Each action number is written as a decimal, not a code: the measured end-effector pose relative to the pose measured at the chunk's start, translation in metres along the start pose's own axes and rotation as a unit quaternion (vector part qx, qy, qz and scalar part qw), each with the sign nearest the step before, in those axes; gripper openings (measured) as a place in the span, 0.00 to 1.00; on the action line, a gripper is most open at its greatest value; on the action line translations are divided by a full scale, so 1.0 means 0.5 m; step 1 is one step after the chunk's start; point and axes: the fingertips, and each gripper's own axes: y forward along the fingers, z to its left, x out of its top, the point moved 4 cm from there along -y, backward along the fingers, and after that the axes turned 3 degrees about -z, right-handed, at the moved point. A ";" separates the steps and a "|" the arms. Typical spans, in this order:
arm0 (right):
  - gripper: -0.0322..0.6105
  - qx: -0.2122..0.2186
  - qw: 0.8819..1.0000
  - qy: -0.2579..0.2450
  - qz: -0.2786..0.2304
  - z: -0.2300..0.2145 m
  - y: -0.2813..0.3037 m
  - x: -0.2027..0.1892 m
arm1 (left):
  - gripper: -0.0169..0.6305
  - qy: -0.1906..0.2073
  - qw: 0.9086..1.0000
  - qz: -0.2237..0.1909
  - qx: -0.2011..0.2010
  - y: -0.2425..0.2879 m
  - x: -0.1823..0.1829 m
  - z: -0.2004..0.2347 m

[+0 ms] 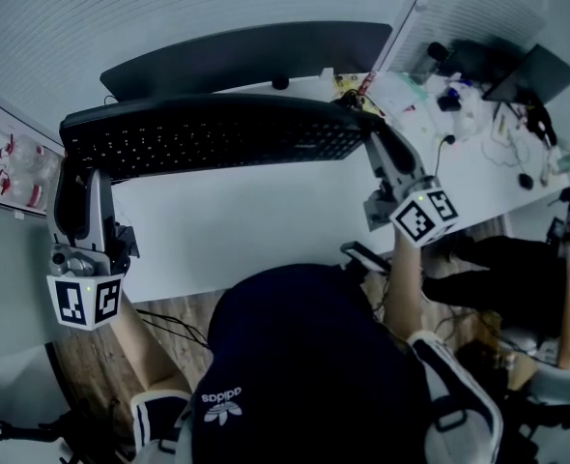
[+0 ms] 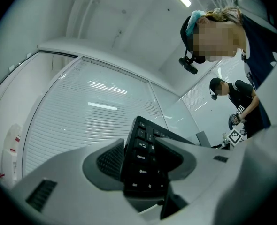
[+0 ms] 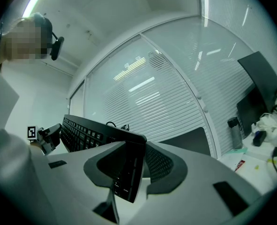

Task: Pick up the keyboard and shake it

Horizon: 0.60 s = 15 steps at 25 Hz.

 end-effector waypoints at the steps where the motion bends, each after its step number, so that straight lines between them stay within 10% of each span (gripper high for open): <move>1: 0.24 -0.003 1.000 0.005 0.000 -0.002 -0.002 -0.002 | 0.34 -0.001 1.000 0.001 0.001 0.000 -0.001 0.000; 15: 0.24 0.006 1.000 -0.010 0.010 0.004 0.006 0.002 | 0.34 -0.003 1.000 0.003 0.004 -0.002 0.000 -0.001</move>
